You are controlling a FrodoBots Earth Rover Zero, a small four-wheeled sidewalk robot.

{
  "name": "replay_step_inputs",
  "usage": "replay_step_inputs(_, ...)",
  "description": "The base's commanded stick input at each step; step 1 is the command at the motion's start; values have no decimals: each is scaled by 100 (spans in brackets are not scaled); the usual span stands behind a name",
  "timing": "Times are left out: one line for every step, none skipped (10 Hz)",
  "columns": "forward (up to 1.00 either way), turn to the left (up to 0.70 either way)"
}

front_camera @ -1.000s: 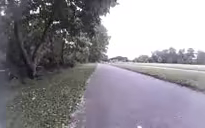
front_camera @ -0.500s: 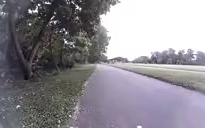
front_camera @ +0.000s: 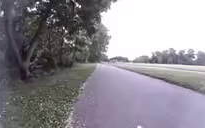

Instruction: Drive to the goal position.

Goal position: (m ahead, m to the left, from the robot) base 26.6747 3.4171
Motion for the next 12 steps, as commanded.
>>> replay_step_inputs(70,-1)
replay_step_inputs(70,-1)
replay_step_inputs(70,-1)
replay_step_inputs(70,-1)
replay_step_inputs(70,-1)
replay_step_inputs(70,-1)
replay_step_inputs(70,-1)
replay_step_inputs(70,-1)
replay_step_inputs(70,-1)
replay_step_inputs(70,-1)
replay_step_inputs(70,-1)
replay_step_inputs(70,-1)
